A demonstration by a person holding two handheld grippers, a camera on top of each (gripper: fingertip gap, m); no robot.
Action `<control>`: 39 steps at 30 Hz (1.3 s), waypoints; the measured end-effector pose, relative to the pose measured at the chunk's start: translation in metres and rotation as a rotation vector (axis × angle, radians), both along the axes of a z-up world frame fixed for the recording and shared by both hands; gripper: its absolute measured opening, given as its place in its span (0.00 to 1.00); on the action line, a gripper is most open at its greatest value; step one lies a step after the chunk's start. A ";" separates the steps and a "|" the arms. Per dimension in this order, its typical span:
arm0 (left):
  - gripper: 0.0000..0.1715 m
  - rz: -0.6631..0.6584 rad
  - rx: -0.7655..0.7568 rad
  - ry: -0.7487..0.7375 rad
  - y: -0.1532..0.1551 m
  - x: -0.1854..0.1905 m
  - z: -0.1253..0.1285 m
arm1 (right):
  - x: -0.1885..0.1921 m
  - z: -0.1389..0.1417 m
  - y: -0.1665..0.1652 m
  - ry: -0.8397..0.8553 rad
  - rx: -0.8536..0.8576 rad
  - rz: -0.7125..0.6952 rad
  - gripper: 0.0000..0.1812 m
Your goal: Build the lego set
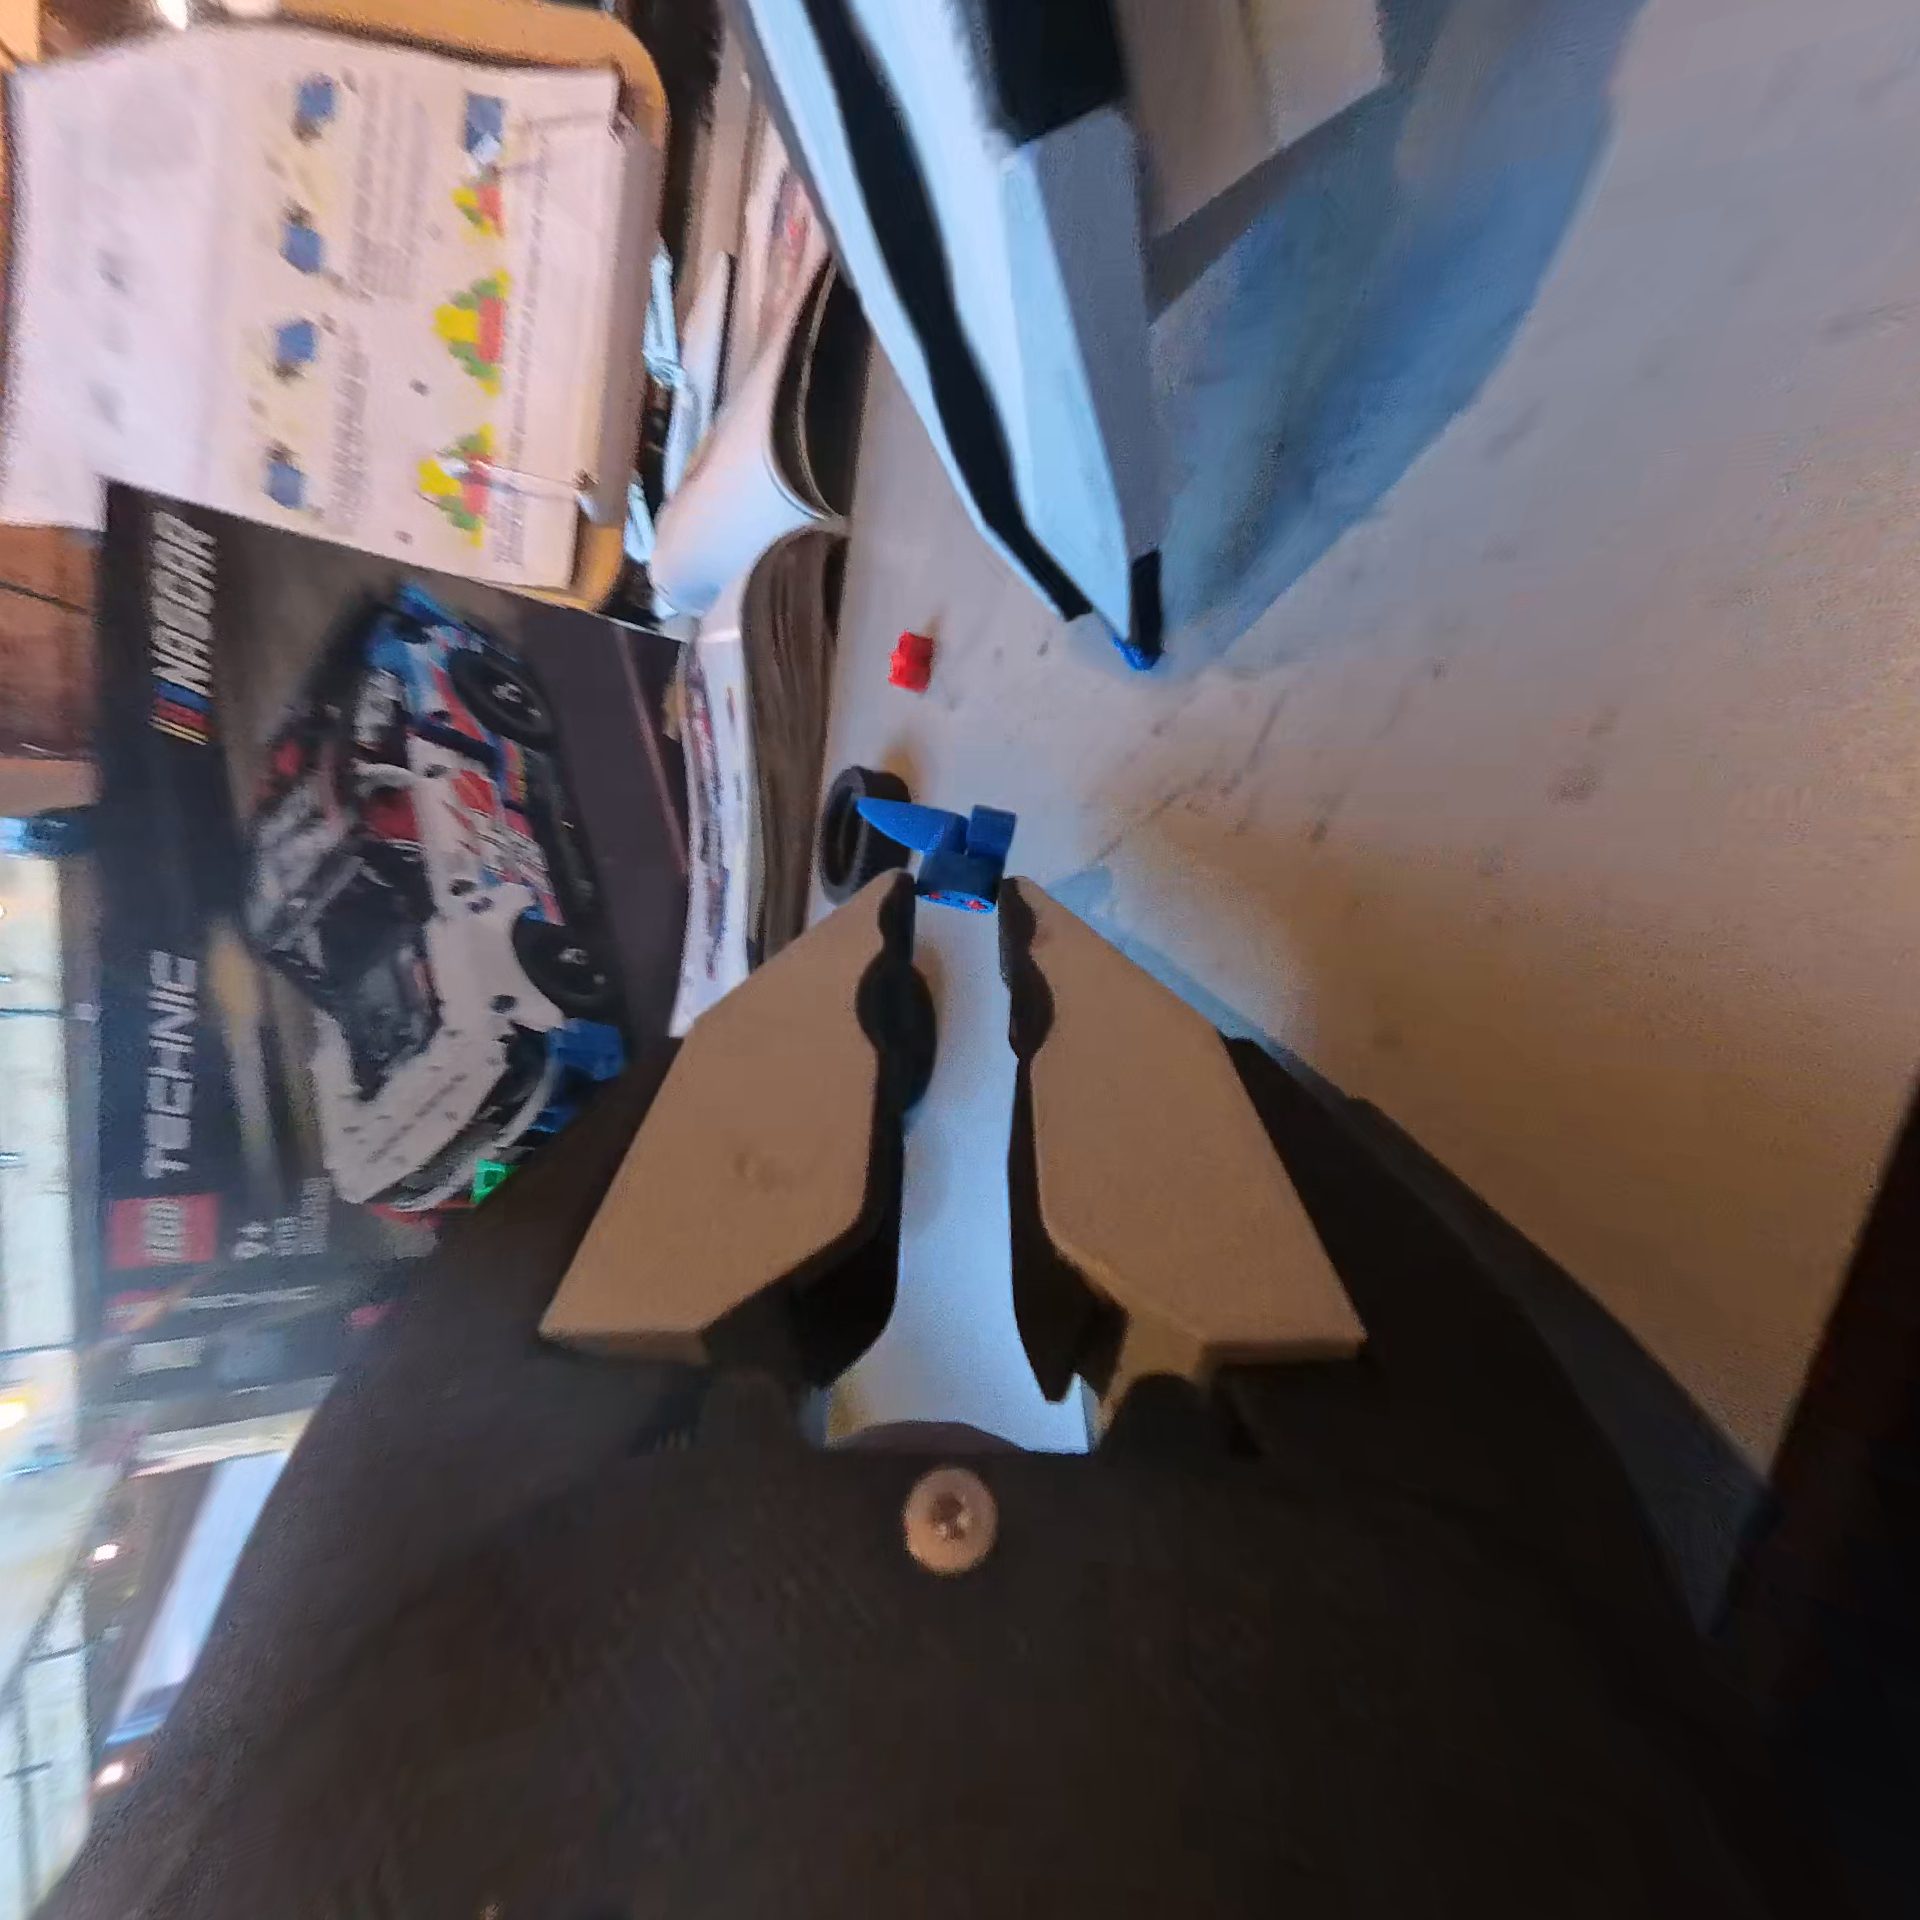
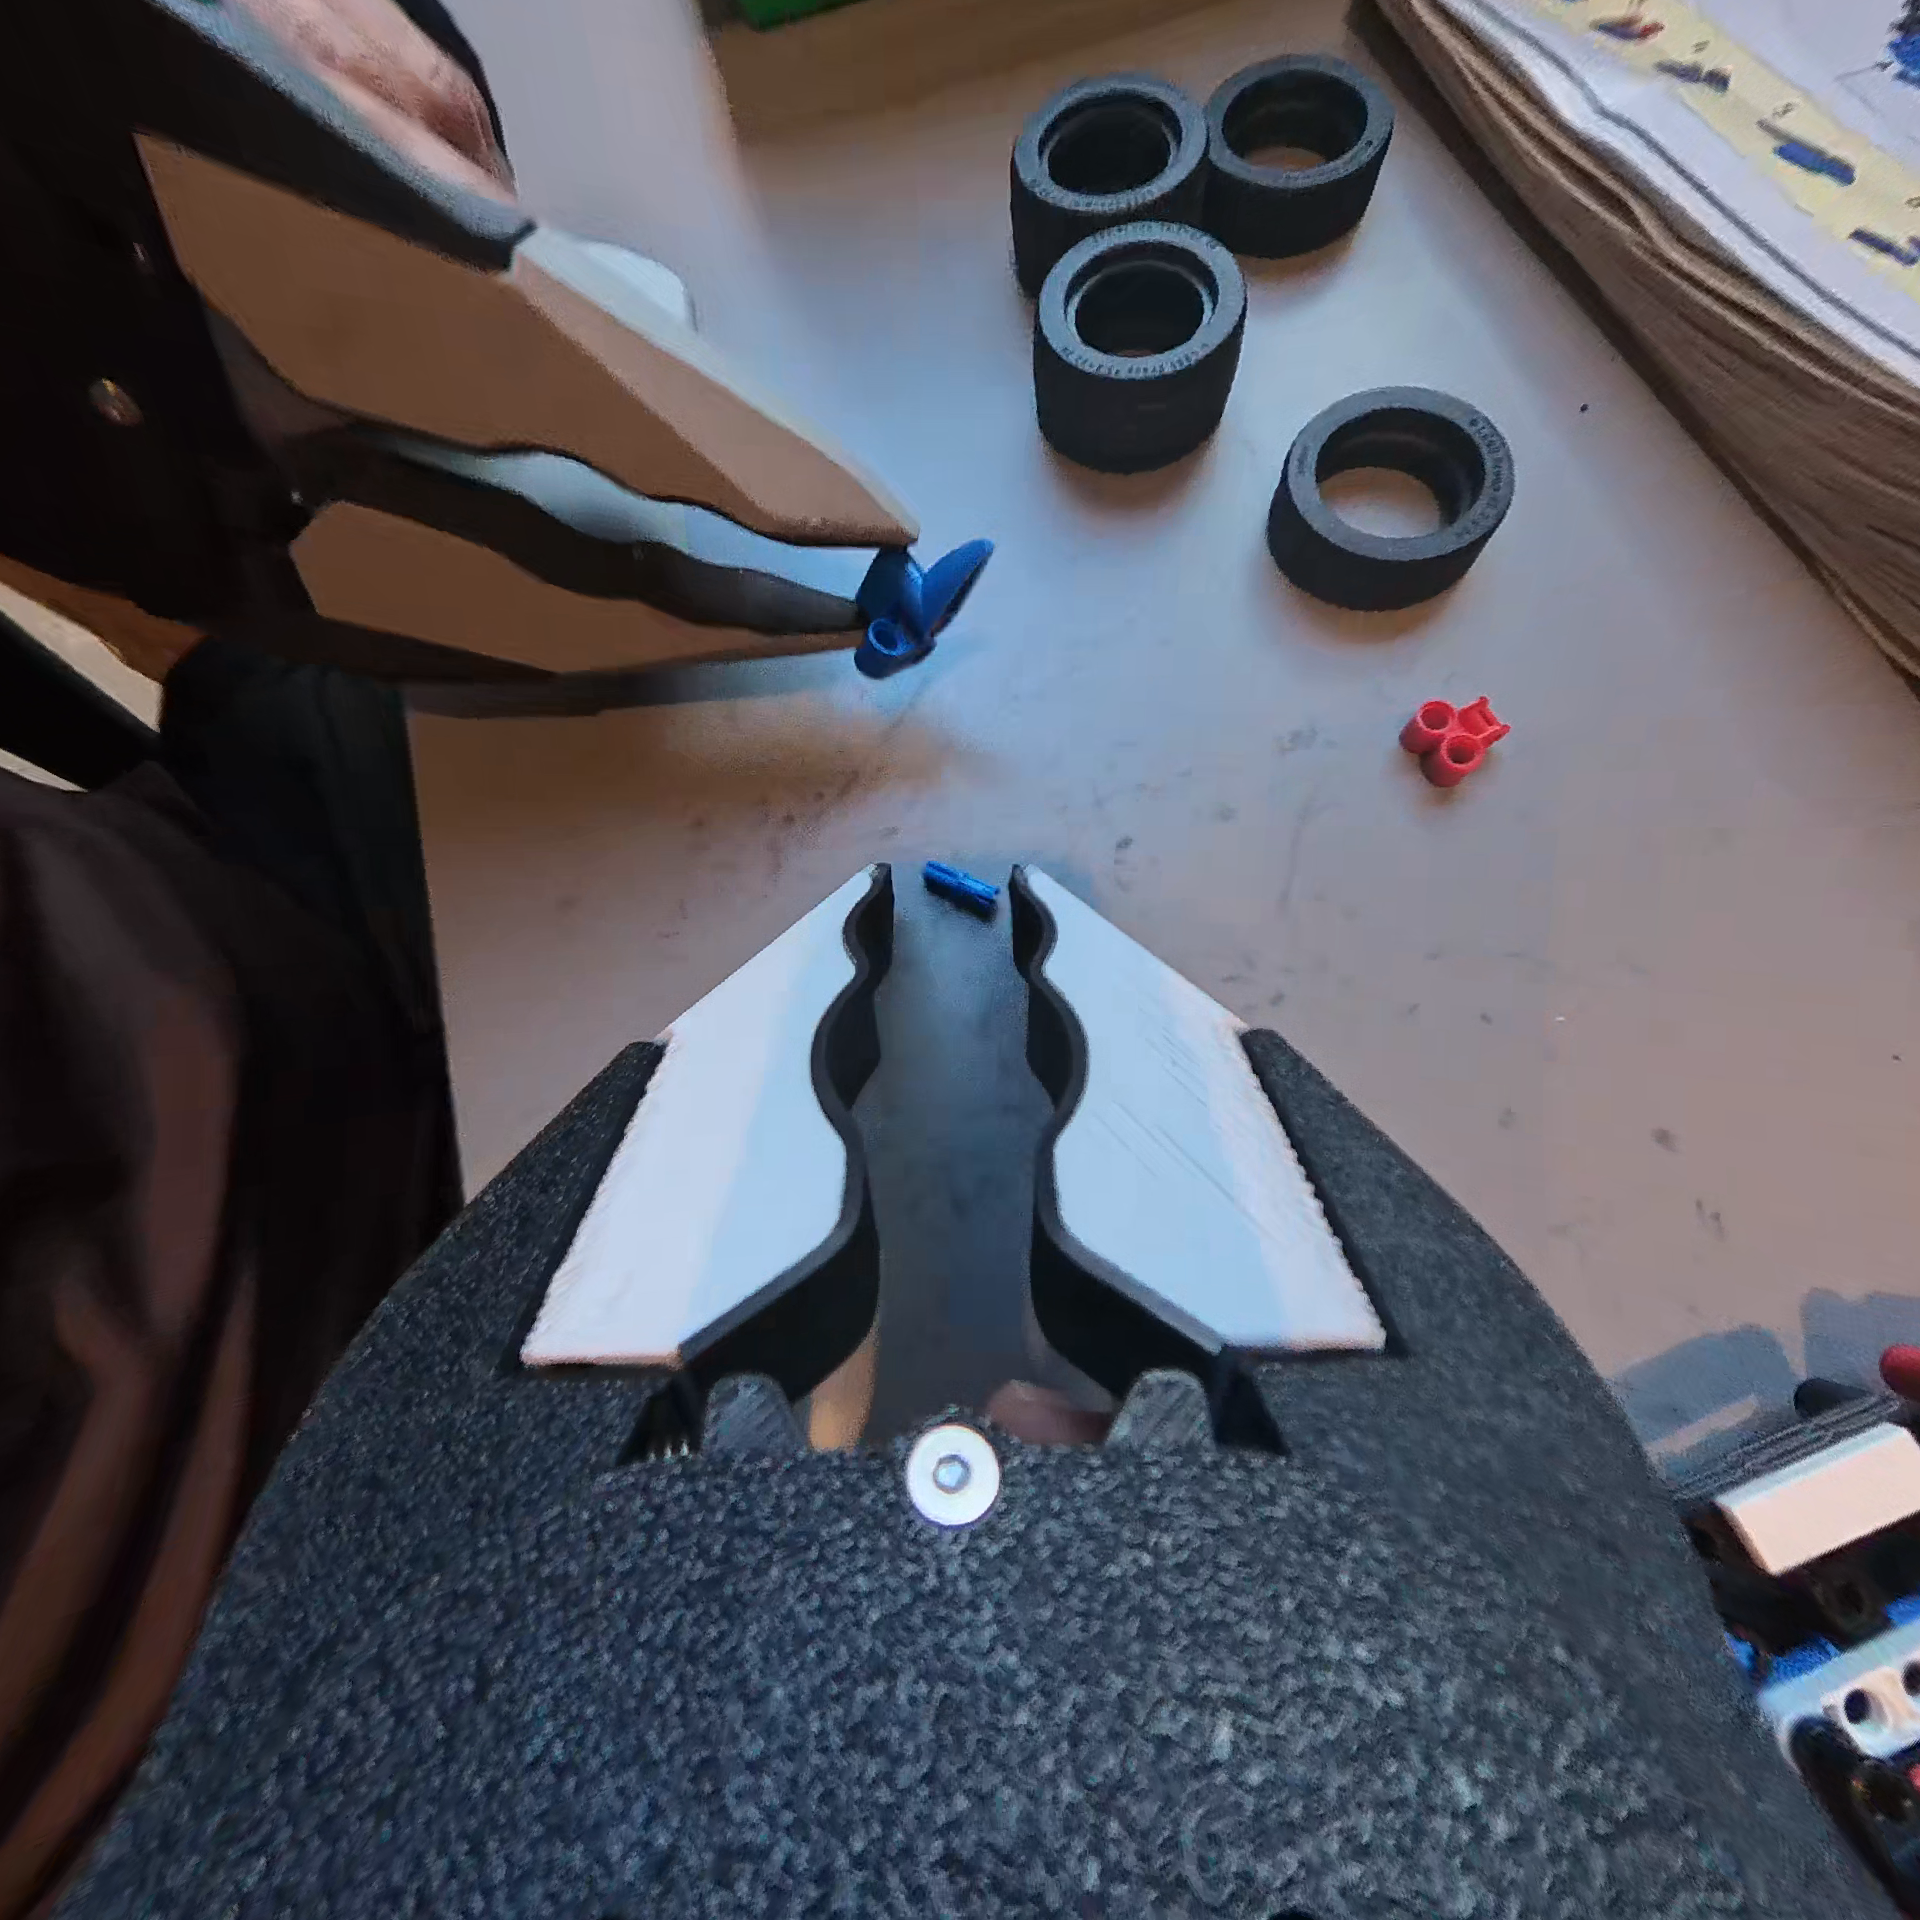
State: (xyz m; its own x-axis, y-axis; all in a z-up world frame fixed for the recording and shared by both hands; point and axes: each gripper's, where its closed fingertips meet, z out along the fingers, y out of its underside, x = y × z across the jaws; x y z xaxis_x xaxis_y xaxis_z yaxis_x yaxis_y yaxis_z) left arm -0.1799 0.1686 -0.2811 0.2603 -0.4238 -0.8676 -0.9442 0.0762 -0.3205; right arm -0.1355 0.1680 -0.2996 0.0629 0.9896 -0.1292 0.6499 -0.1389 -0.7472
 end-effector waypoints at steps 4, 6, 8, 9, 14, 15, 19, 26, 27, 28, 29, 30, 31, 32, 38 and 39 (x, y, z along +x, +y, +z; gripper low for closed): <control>0.08 -0.027 0.058 0.052 -0.006 0.009 0.002 | -0.011 0.031 -0.008 0.156 -0.071 0.007 0.12; 0.08 -0.042 0.082 0.069 -0.009 0.012 0.003 | -0.016 0.040 -0.008 0.206 -0.125 -0.008 0.12; 0.08 -0.062 0.113 0.067 -0.013 0.016 0.008 | -0.019 0.040 -0.010 0.221 -0.194 -0.008 0.12; 0.08 -0.071 0.130 0.067 -0.014 0.018 0.011 | -0.020 0.039 -0.011 0.225 -0.217 -0.003 0.11; 0.08 -0.107 0.189 0.096 -0.021 0.021 0.017 | -0.027 0.040 -0.021 0.238 -0.217 0.067 0.05; 0.08 -0.106 0.183 0.091 -0.021 0.020 0.016 | -0.027 0.040 -0.021 0.231 -0.189 0.083 0.04; 0.07 -0.147 0.016 -0.106 -0.034 0.024 0.012 | -0.026 0.041 -0.025 0.220 -0.070 0.162 0.03; 0.17 -0.387 -0.628 -0.674 -0.068 0.032 0.037 | -0.011 0.097 -0.063 0.514 0.075 0.528 0.03; 0.17 -0.446 -0.727 -0.723 -0.073 0.034 0.042 | -0.012 0.099 -0.066 0.526 0.094 0.552 0.03; 0.17 -0.483 -0.784 -0.771 -0.072 0.036 0.048 | -0.012 0.099 -0.068 0.522 0.102 0.574 0.03; 0.17 -0.550 -0.858 -0.797 -0.078 0.039 0.053 | -0.011 0.098 -0.072 0.514 0.097 0.598 0.03; 0.16 -0.584 -0.904 -0.810 -0.079 0.041 0.055 | -0.011 0.098 -0.076 0.510 0.089 0.619 0.03; 0.16 -0.609 -0.927 -0.822 -0.078 0.042 0.057 | -0.010 0.098 -0.079 0.511 0.083 0.639 0.03; 0.16 -0.660 -0.984 -0.828 -0.084 0.045 0.058 | -0.009 0.098 -0.082 0.516 0.084 0.651 0.03; 0.12 -0.777 -1.141 -0.825 -0.097 0.058 0.052 | -0.005 0.096 -0.089 0.543 0.094 0.706 0.03; 0.12 -0.780 -1.151 -0.824 -0.097 0.059 0.050 | -0.005 0.094 -0.089 0.531 0.084 0.709 0.03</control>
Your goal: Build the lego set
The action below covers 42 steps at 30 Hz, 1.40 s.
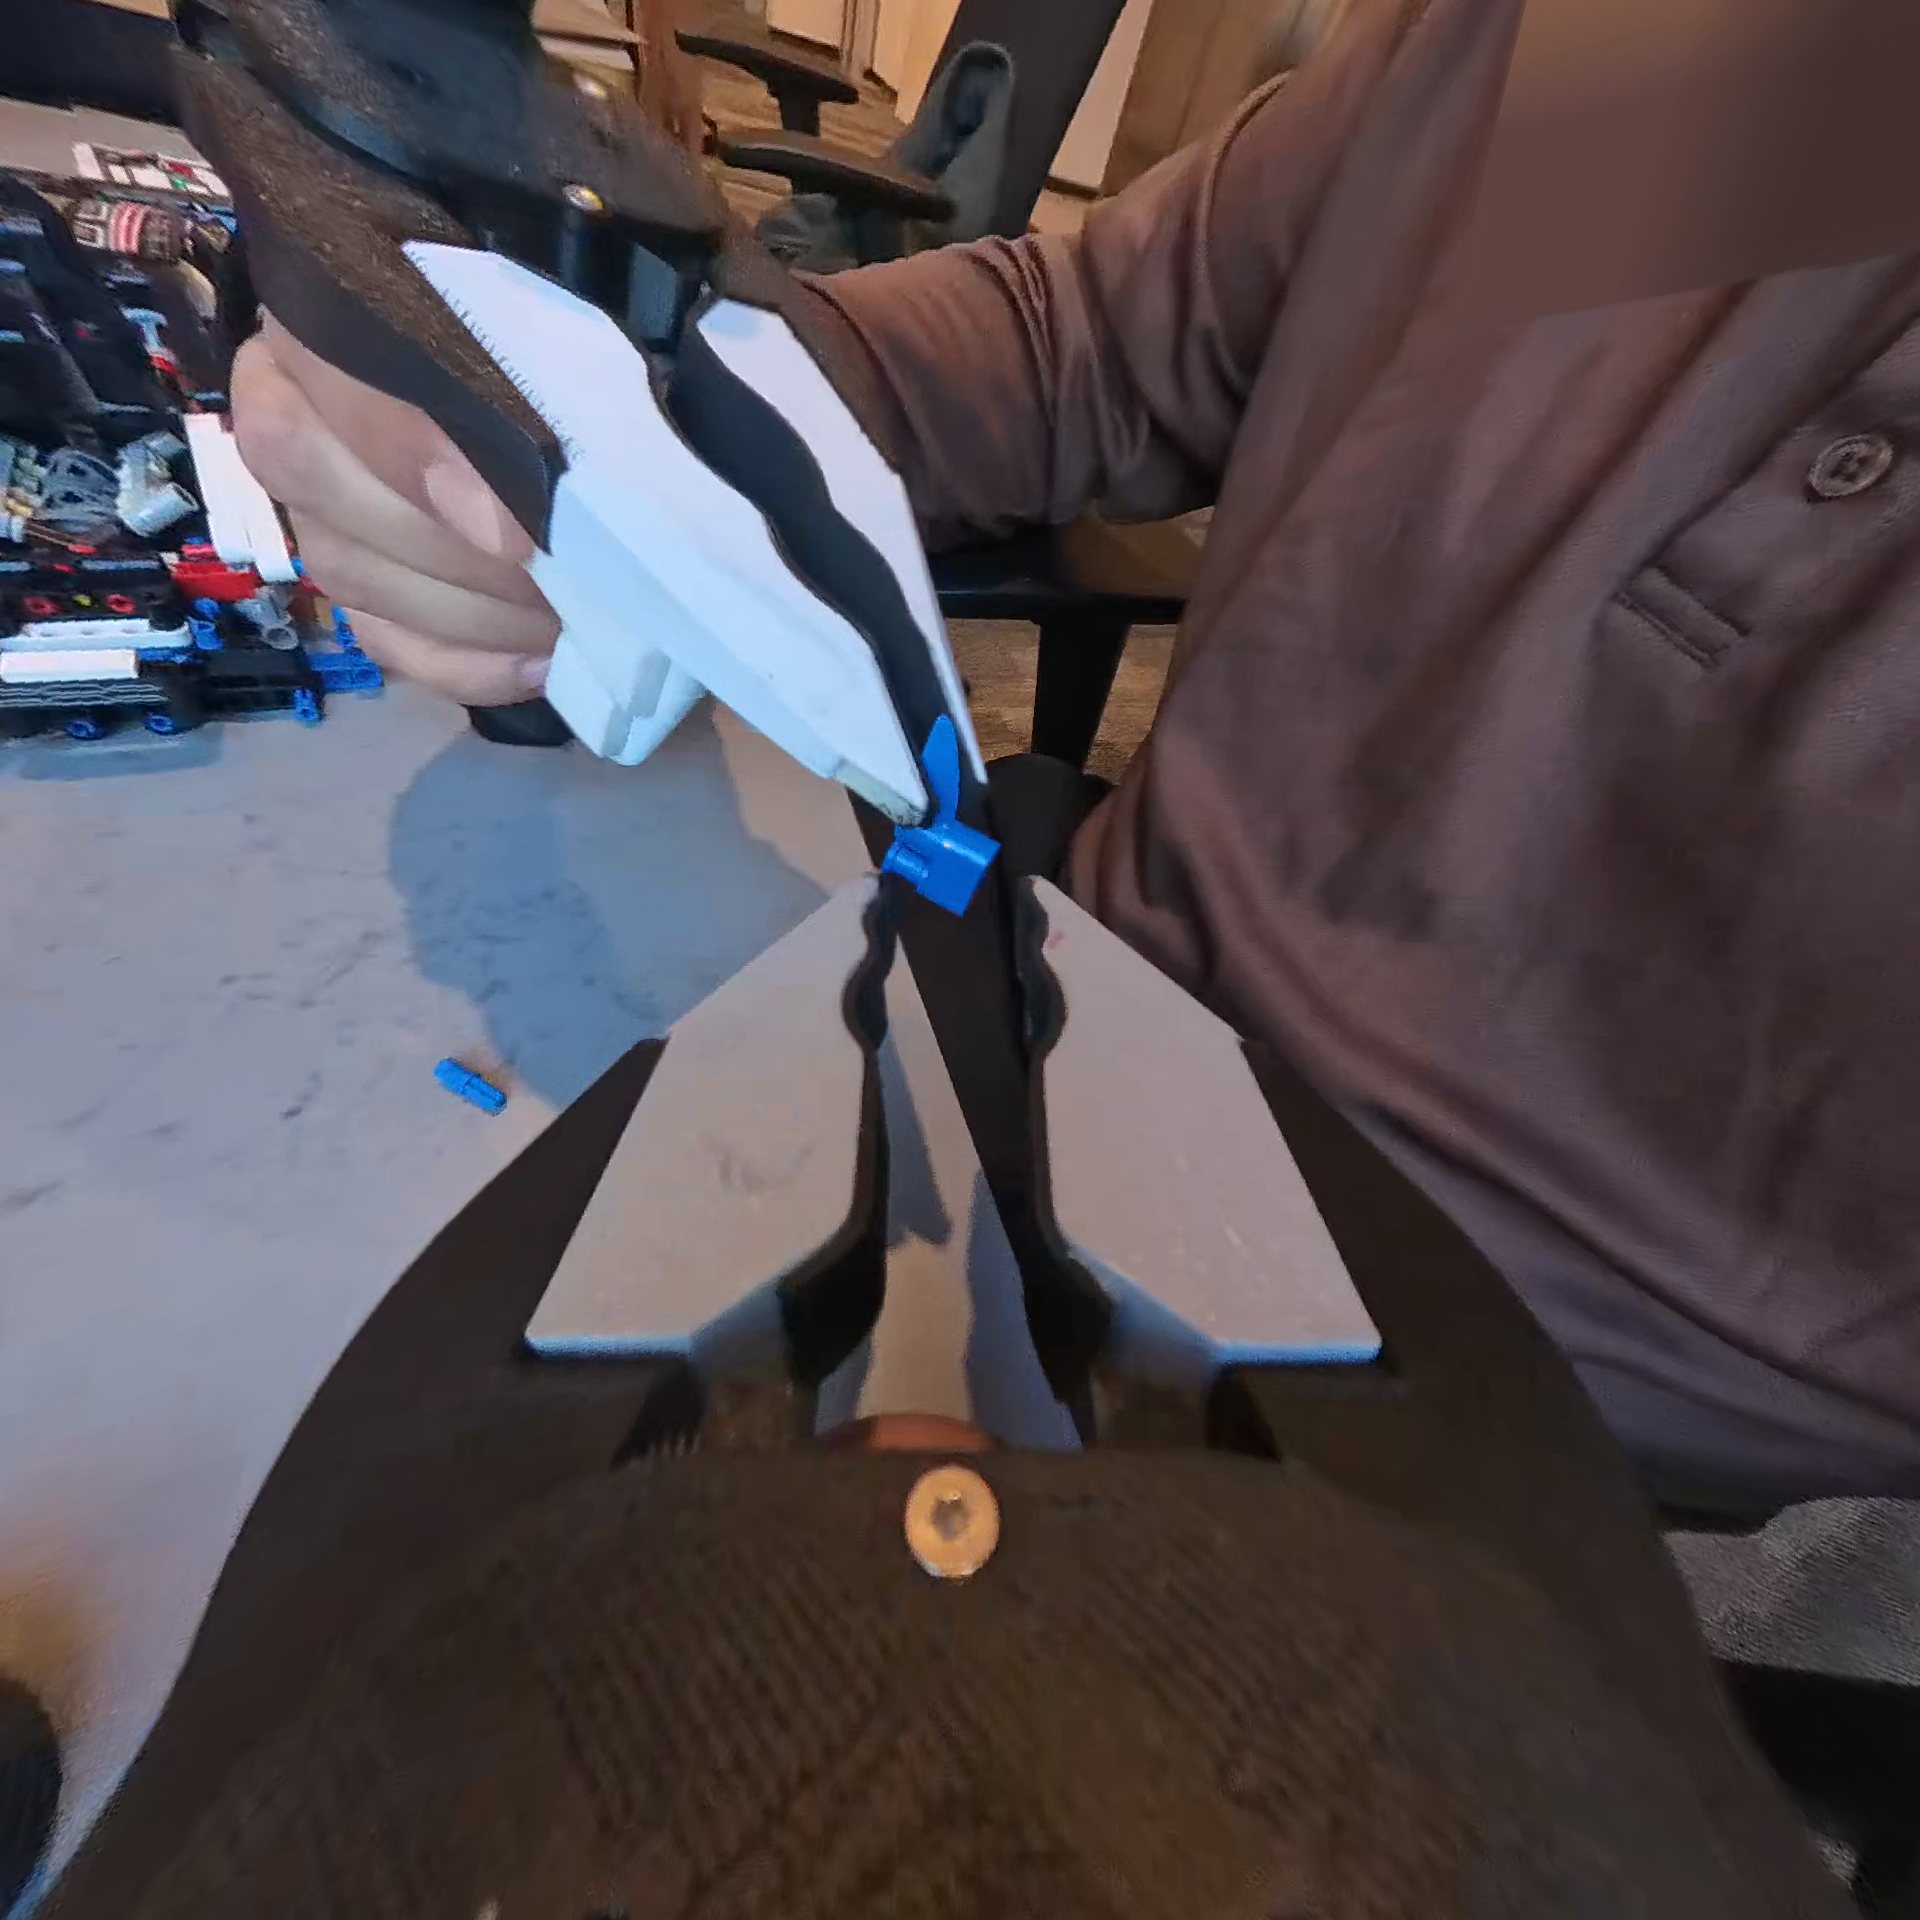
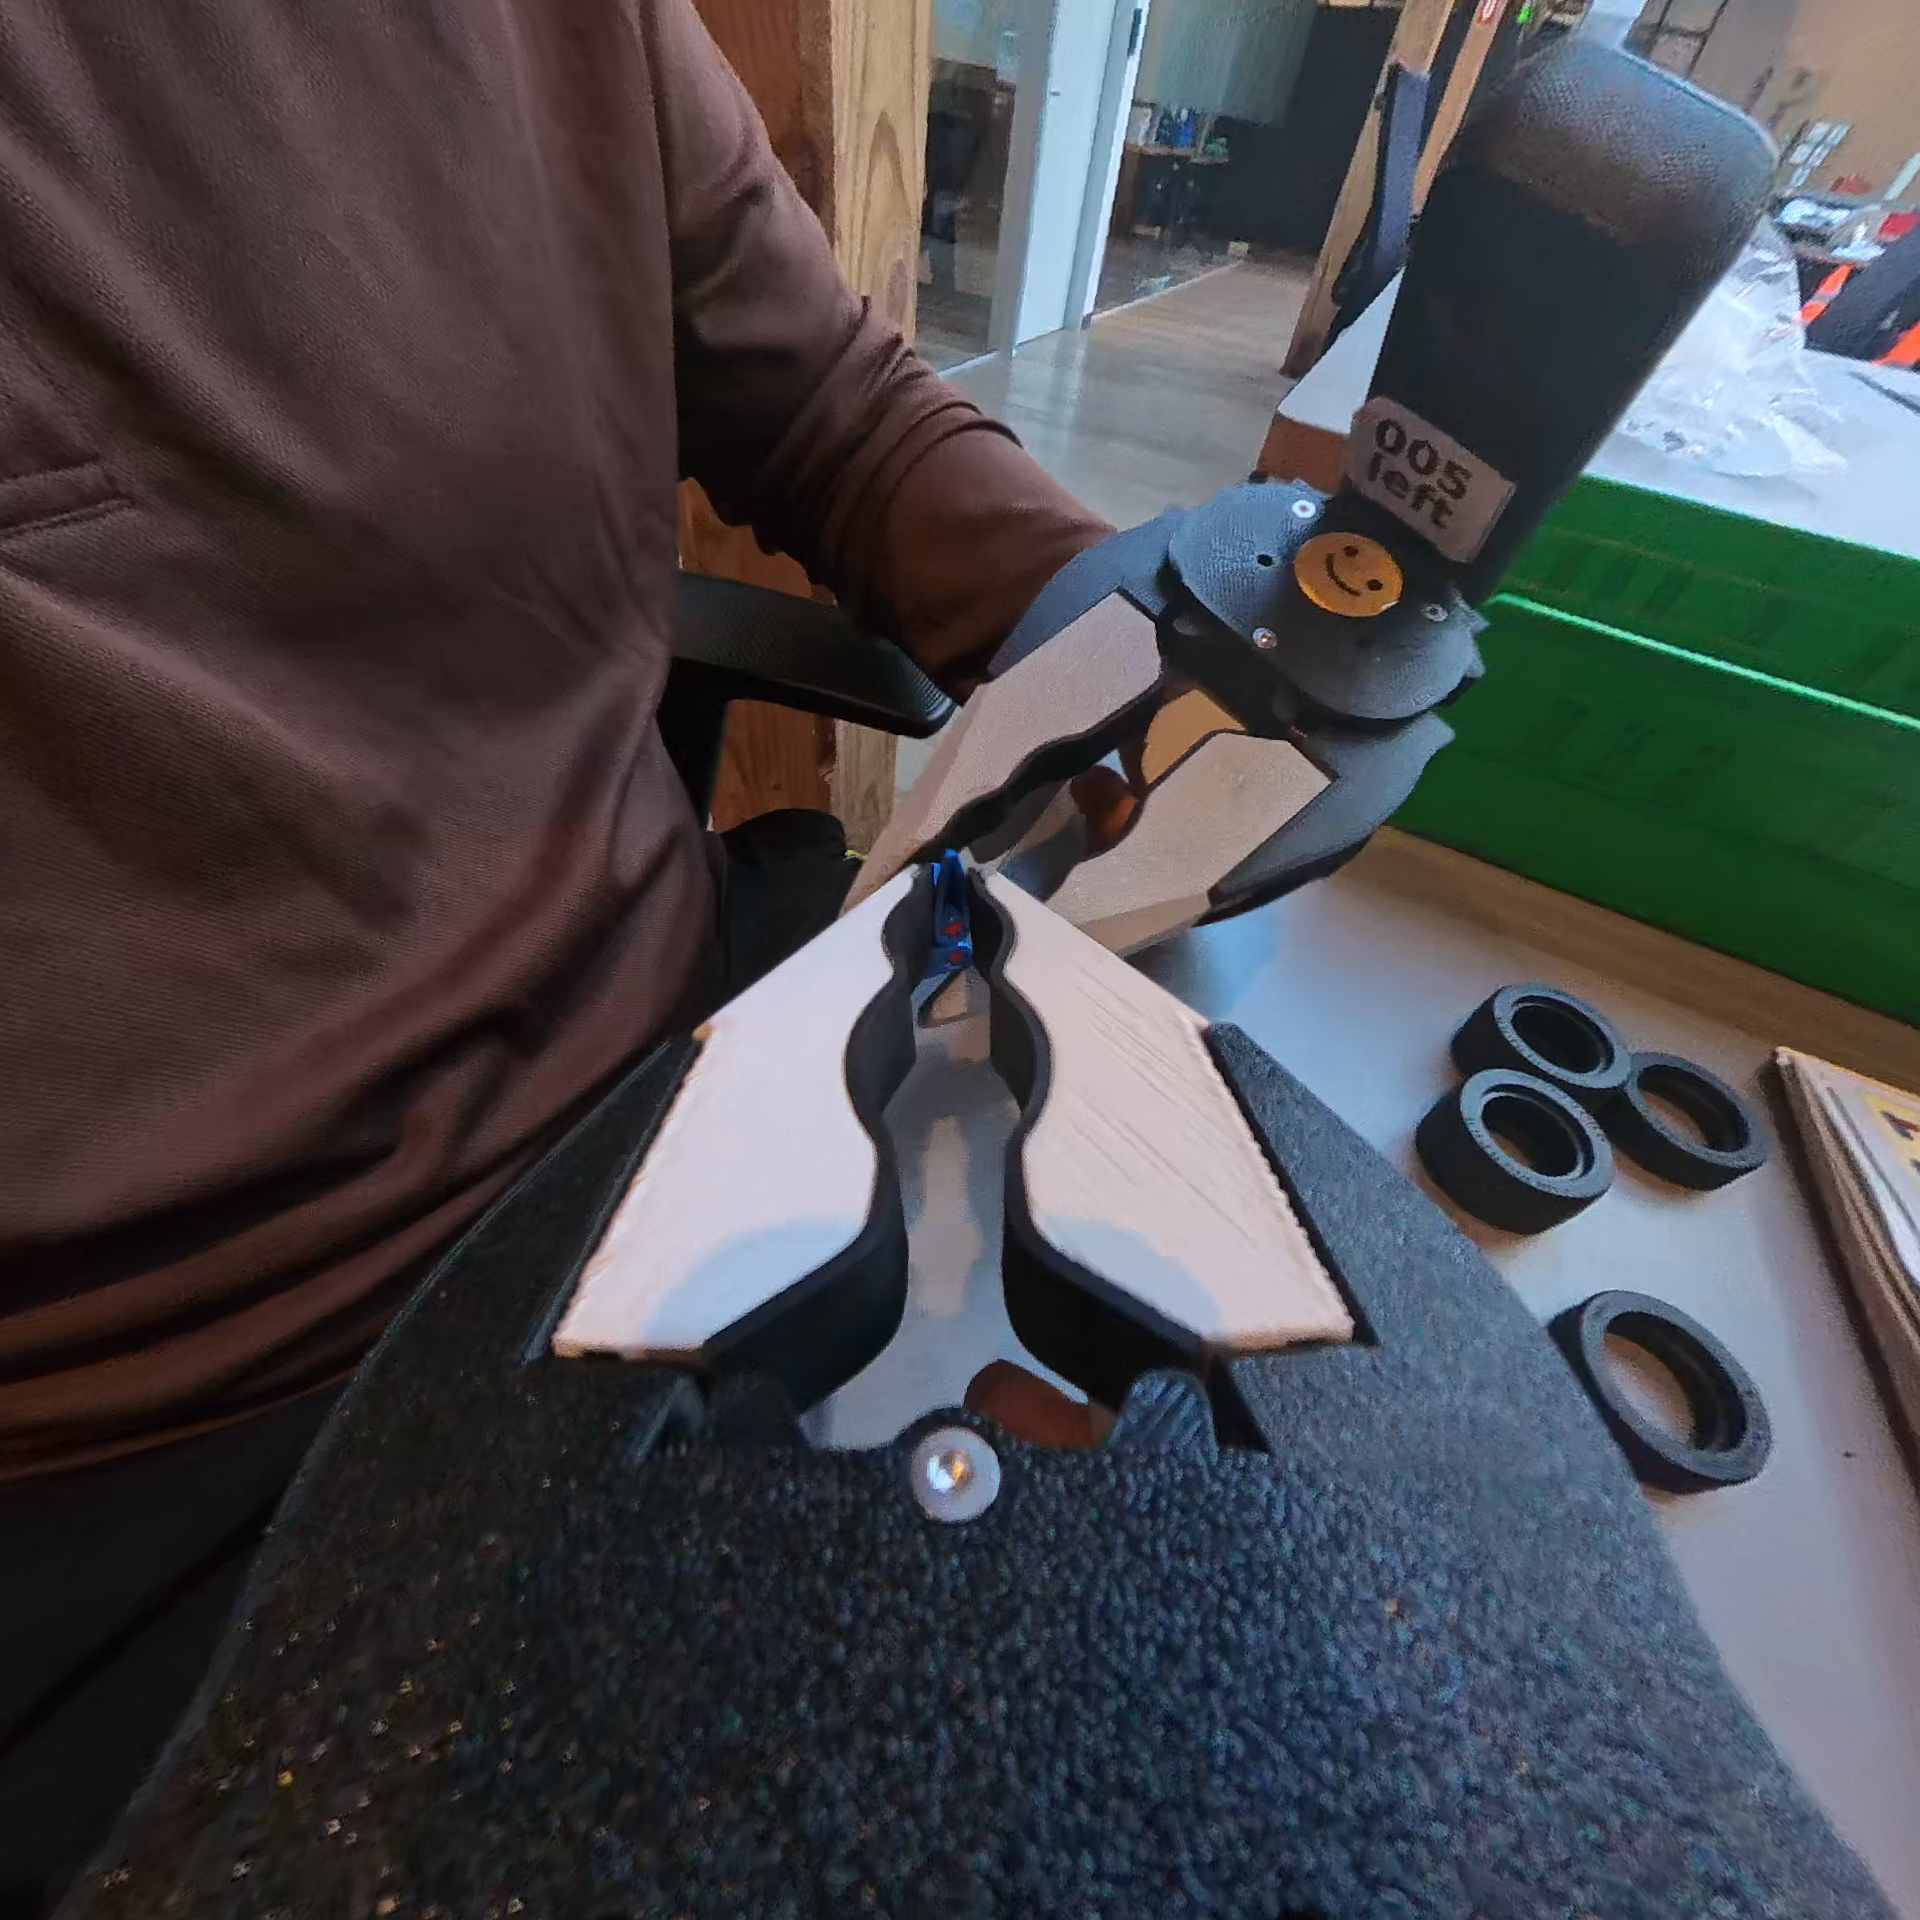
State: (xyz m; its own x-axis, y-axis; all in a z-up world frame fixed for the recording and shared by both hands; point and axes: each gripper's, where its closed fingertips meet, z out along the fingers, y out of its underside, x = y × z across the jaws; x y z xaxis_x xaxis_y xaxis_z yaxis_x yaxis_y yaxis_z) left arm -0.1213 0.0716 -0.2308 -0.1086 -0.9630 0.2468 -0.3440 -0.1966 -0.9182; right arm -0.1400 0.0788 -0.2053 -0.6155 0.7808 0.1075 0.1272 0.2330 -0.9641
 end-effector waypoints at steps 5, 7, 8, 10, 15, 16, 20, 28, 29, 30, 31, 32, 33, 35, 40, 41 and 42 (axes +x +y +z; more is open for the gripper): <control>0.09 0.003 -0.026 -0.011 0.001 -0.001 -0.003 | 0.004 -0.007 0.002 -0.016 0.002 0.011 0.03; 0.08 0.007 -0.022 -0.010 0.000 0.002 -0.003 | 0.006 -0.006 0.000 -0.003 -0.007 0.028 0.03; 0.09 0.008 -0.025 -0.006 0.000 0.003 -0.004 | 0.006 -0.007 -0.001 -0.001 -0.008 0.034 0.03; 0.07 0.000 -0.035 -0.015 -0.001 0.006 -0.004 | 0.007 -0.006 -0.003 0.004 -0.015 0.045 0.03; 0.05 0.027 -0.043 -0.051 0.000 0.007 -0.004 | 0.008 -0.007 -0.002 0.007 -0.008 0.029 0.03; 0.05 0.052 -0.038 -0.042 0.002 0.007 -0.005 | 0.008 -0.008 0.001 0.004 0.000 0.015 0.03; 0.05 0.258 -0.018 0.049 0.028 0.001 -0.019 | -0.001 -0.020 0.025 -0.047 0.056 -0.132 0.04; 0.04 0.736 0.154 0.253 0.078 -0.028 -0.038 | -0.023 -0.037 0.073 -0.159 0.026 -0.452 0.03; 0.04 0.757 0.177 0.274 0.079 -0.029 -0.039 | -0.023 -0.038 0.074 -0.164 0.028 -0.461 0.03; 0.04 0.761 0.196 0.292 0.079 -0.029 -0.040 | -0.024 -0.039 0.073 -0.169 0.029 -0.465 0.03; 0.04 0.766 0.210 0.305 0.079 -0.029 -0.042 | -0.025 -0.039 0.073 -0.176 0.027 -0.470 0.02; 0.05 0.769 0.213 0.313 0.080 -0.030 -0.043 | -0.025 -0.041 0.073 -0.187 0.027 -0.476 0.02; 0.05 0.766 0.206 0.313 0.079 -0.029 -0.044 | -0.025 -0.042 0.073 -0.197 0.023 -0.478 0.02; 0.04 0.761 0.184 0.306 0.079 -0.029 -0.044 | -0.026 -0.043 0.074 -0.213 0.008 -0.485 0.02; 0.12 0.759 0.180 0.322 0.081 -0.034 -0.047 | -0.024 -0.047 0.073 -0.263 0.018 -0.483 0.02; 0.14 0.759 0.195 0.337 0.081 -0.036 -0.048 | -0.024 -0.048 0.073 -0.270 0.030 -0.481 0.02; 0.14 0.751 0.207 0.343 0.081 -0.036 -0.048 | -0.023 -0.048 0.072 -0.273 0.036 -0.475 0.02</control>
State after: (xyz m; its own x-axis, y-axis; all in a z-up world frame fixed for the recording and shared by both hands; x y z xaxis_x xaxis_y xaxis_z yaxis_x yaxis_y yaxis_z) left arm -0.1575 0.1527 -0.2786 0.6258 -0.7790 -0.0394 -0.4553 -0.3238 -0.8294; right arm -0.1634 0.1506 -0.2536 -0.2057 0.9783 0.0248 0.4709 0.1212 -0.8738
